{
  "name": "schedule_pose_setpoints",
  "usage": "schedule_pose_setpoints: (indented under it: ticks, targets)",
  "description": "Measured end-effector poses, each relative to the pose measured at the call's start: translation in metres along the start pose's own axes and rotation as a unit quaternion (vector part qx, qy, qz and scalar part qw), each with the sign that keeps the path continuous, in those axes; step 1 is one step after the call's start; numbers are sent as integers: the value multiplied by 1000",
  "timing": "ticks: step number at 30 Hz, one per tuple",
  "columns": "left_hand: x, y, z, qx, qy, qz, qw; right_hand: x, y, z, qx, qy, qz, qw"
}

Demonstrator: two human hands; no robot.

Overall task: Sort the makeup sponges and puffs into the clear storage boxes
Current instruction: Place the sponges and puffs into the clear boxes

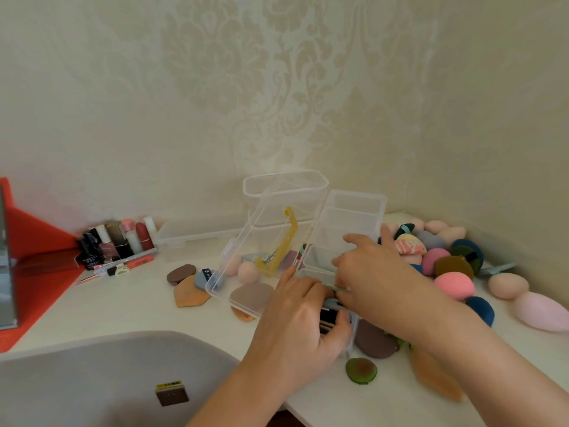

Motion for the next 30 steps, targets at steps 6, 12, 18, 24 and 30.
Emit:
schedule_pose_setpoints:
  ticks: [6, 12, 18, 24, 30]
  targets:
    - [-2, 0, -1, -16, -1, 16, 1000, -9, 3, -7, 18, -84, -48, 995]
    - [-1, -3, 0, -12, 3, 8, 1000, -8, 10, -12, 13, -124, -47, 991]
    - [1, -2, 4, 2, 36, 1, 999, -6, 7, 8, -15, -6, -56, 998]
    - [0, -6, 2, 20, 31, 13, 999, 0, 1, 8, -53, -12, 23, 998]
    - [-2, -6, 1, 43, -28, -14, 999, -6, 8, -16, -103, -206, 5, 973]
Point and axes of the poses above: each hand's wrist, its own y-axis away from the middle knuckle, its own x-axis out of the palm, z = x × y, the point moved 3 cm from there along -y, towards the middle knuckle, and after that the axes turned 4 degrees about -z, right-handed, at the moved point
